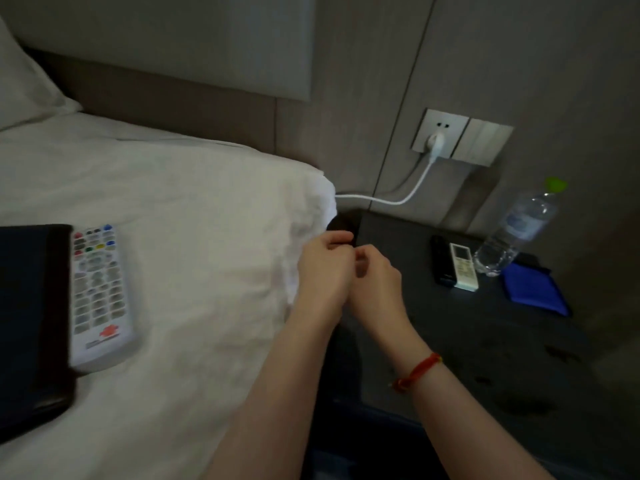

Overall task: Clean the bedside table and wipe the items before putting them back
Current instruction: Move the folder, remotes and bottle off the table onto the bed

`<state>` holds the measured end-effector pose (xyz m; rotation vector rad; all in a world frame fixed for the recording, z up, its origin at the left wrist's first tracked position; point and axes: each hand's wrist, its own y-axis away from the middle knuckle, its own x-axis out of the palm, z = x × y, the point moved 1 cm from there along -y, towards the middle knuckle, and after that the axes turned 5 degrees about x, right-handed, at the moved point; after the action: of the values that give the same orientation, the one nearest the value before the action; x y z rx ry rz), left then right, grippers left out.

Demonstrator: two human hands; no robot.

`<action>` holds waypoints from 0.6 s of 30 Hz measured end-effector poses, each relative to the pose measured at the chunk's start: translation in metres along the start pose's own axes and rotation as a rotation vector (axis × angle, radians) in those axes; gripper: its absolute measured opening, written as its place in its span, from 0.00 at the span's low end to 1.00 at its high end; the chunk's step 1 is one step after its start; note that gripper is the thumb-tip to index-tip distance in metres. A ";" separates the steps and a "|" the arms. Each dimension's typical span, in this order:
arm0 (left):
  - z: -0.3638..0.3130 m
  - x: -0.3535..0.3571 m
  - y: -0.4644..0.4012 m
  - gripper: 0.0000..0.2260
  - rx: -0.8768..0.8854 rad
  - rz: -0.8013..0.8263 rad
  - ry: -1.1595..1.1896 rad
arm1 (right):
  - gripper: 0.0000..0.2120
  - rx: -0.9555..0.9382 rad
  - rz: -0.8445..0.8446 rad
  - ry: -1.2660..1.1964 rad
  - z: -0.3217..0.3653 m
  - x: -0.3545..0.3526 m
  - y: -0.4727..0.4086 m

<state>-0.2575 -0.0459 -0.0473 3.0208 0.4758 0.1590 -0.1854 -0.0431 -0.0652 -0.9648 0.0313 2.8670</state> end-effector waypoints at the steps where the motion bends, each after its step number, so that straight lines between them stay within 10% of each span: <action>1: 0.009 0.019 -0.006 0.13 -0.021 0.042 -0.030 | 0.08 0.042 -0.010 0.026 -0.015 -0.009 -0.011; 18: 0.140 0.219 -0.078 0.17 0.037 0.282 -0.604 | 0.20 0.340 -0.225 0.140 -0.224 -0.116 -0.142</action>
<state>-0.0574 0.0878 -0.1739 2.9352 -0.0013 -0.7286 0.0578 0.0731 -0.1710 -1.0203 0.3830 2.4783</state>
